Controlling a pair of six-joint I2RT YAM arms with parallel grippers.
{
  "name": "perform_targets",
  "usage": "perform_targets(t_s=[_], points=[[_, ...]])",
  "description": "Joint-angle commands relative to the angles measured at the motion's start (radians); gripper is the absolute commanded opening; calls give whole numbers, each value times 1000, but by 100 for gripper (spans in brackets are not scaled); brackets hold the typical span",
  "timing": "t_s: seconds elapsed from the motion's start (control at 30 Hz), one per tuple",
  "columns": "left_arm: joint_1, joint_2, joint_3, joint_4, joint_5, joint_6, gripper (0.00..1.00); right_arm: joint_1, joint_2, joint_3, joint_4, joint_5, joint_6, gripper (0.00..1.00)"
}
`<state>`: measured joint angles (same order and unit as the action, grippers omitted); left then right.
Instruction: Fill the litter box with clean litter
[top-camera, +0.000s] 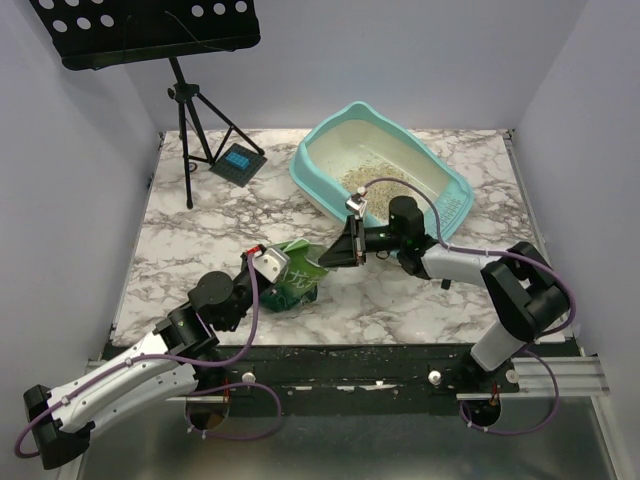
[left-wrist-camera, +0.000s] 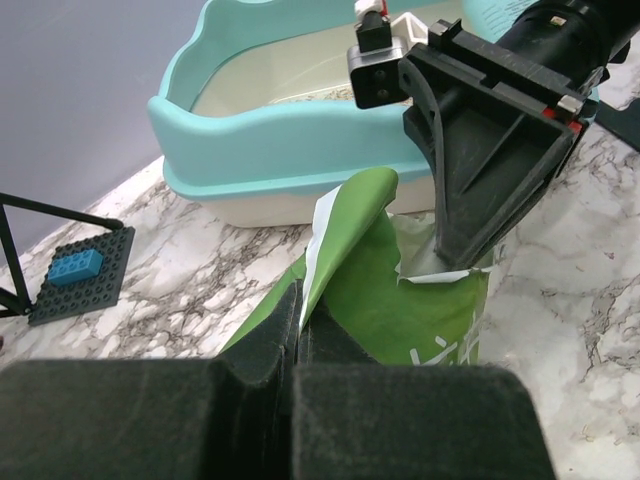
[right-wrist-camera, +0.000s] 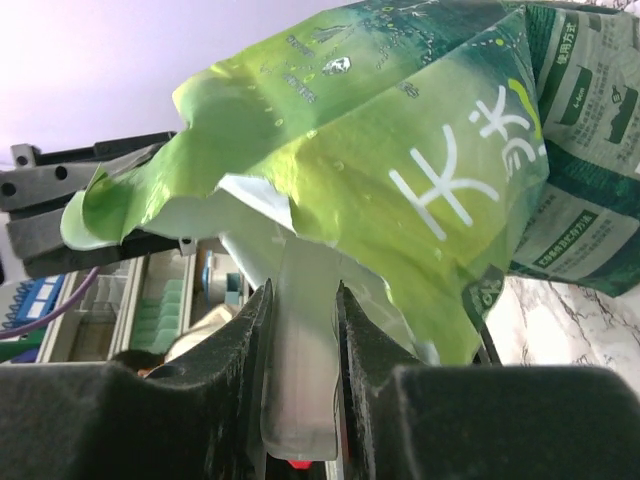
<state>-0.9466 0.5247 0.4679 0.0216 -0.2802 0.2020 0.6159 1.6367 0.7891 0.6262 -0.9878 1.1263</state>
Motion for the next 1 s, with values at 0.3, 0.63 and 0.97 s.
perform_targets(t_s=[0.3, 0.63, 0.97], points=[[-1, 3, -15, 60, 67, 14, 0, -126, -67, -174, 566, -138, 352, 0], [-1, 9, -18, 64, 64, 22, 0, -234, -187, -257, 498, -173, 317, 0], [-1, 8, -18, 66, 65, 25, 0, -324, -265, -317, 437, -199, 283, 1]])
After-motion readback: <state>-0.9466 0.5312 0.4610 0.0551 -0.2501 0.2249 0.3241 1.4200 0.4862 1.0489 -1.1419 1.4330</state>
